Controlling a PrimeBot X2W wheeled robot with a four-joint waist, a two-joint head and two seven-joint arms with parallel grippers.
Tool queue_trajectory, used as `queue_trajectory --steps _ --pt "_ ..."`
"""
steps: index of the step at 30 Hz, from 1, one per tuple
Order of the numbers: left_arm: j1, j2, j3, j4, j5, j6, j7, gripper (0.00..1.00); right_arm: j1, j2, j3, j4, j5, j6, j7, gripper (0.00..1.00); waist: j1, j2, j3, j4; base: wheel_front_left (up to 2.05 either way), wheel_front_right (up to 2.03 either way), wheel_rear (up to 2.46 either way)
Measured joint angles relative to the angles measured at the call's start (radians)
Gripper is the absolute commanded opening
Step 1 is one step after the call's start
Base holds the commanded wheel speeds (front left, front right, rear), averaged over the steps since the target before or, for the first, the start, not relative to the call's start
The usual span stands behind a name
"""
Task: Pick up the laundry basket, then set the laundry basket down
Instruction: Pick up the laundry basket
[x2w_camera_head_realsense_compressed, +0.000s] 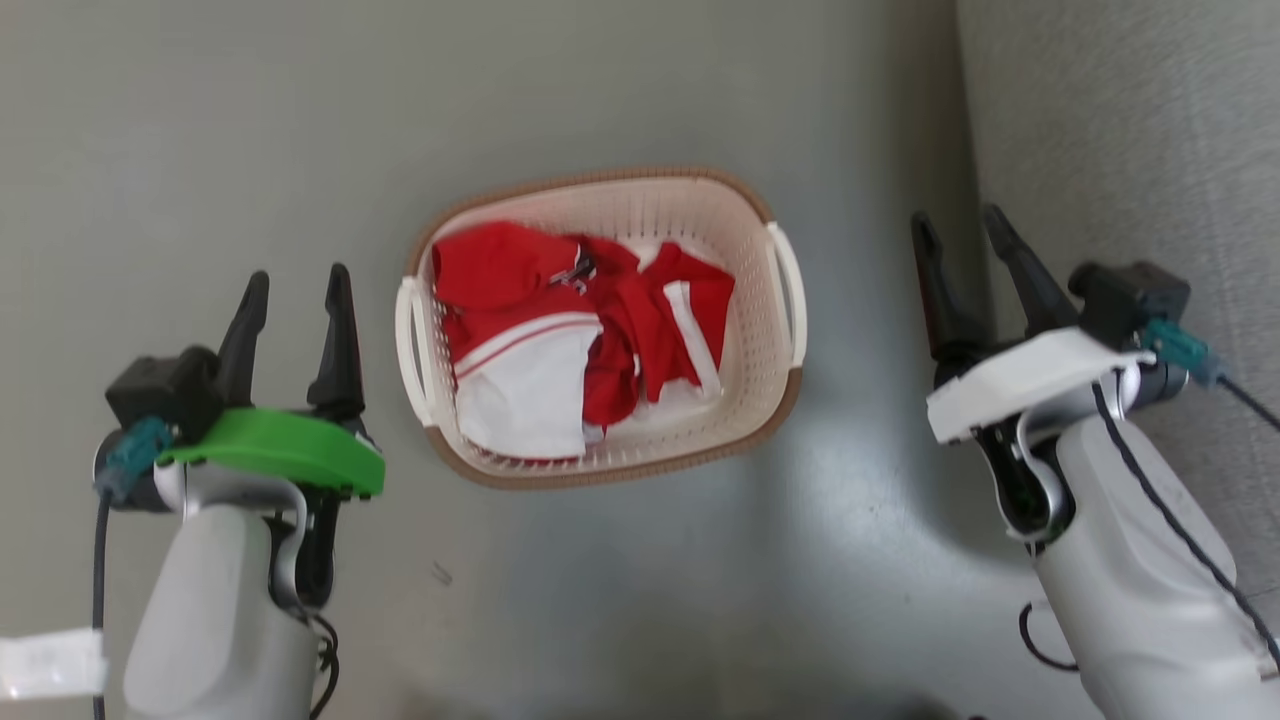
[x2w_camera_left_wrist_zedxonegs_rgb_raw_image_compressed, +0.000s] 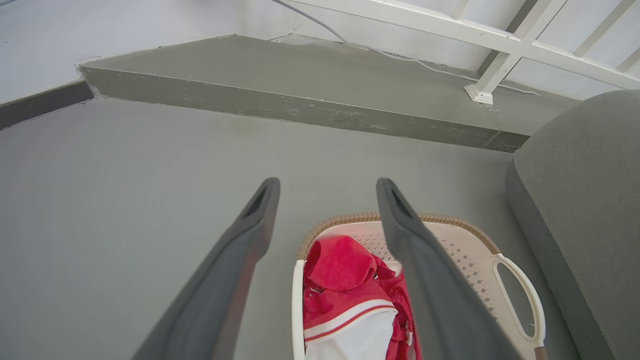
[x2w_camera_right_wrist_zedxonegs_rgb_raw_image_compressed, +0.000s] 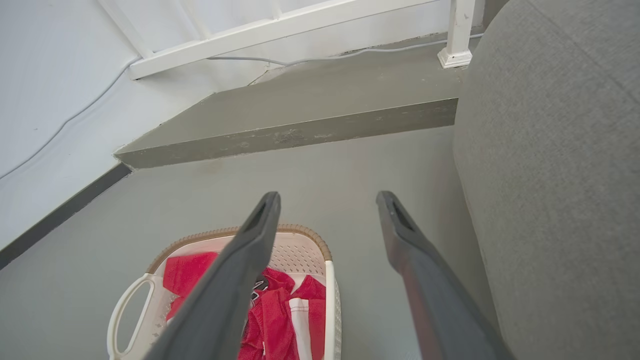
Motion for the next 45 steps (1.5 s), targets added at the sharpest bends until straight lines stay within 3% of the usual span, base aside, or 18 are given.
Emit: queue_trajectory --steps 22,45 --pt "-0.265 -0.006 -0.068 0.305 -0.039 -0.014 0.066 1.0 -0.256 0.022 0.068 0.295 0.0 0.028 0.069 1.0 0.0 0.0 0.261 0.027 0.0 0.0 0.0" --pt "-0.457 -0.015 -0.23 0.475 -0.164 -0.015 0.136 0.98 -0.476 0.036 0.123 0.519 0.012 0.044 0.103 1.0 0.0 0.0 0.446 0.053 0.0 0.0 0.0"
